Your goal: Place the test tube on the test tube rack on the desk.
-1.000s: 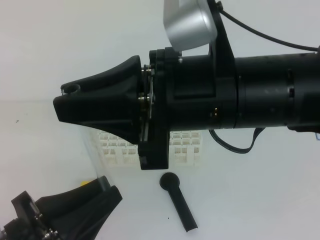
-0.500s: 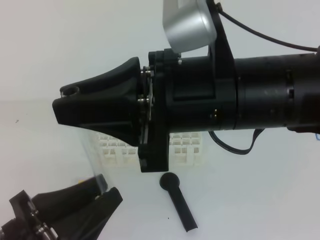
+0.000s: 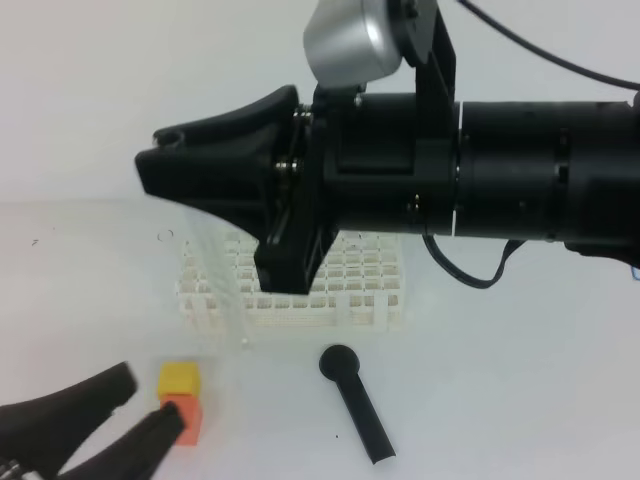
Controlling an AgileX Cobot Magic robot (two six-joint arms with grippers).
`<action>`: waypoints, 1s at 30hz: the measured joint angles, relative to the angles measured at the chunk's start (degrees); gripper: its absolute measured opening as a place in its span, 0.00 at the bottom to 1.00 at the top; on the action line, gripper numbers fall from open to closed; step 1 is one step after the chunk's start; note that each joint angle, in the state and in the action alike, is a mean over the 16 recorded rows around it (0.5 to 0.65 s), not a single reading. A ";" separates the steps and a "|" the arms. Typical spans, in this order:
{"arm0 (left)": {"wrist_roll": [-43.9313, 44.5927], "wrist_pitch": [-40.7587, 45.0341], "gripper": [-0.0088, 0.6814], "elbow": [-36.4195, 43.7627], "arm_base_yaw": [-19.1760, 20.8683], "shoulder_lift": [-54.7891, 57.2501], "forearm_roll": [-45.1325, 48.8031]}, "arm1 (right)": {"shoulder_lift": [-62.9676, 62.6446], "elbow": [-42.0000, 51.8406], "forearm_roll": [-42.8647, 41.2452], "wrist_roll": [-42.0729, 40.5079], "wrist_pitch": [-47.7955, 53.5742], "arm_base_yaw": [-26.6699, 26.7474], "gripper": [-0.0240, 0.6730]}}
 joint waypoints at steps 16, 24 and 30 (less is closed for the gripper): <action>-1.44 25.15 0.04 -1.43 0.00 -19.36 9.31 | 0.00 0.00 1.70 -1.26 -4.97 0.00 0.22; -26.73 35.10 0.01 -1.41 0.00 -22.39 29.49 | 0.00 0.00 1.85 -1.37 -4.97 0.00 0.22; -41.87 39.07 0.01 -1.25 0.00 -22.56 41.13 | 0.00 0.00 1.92 -1.80 -4.97 0.00 0.22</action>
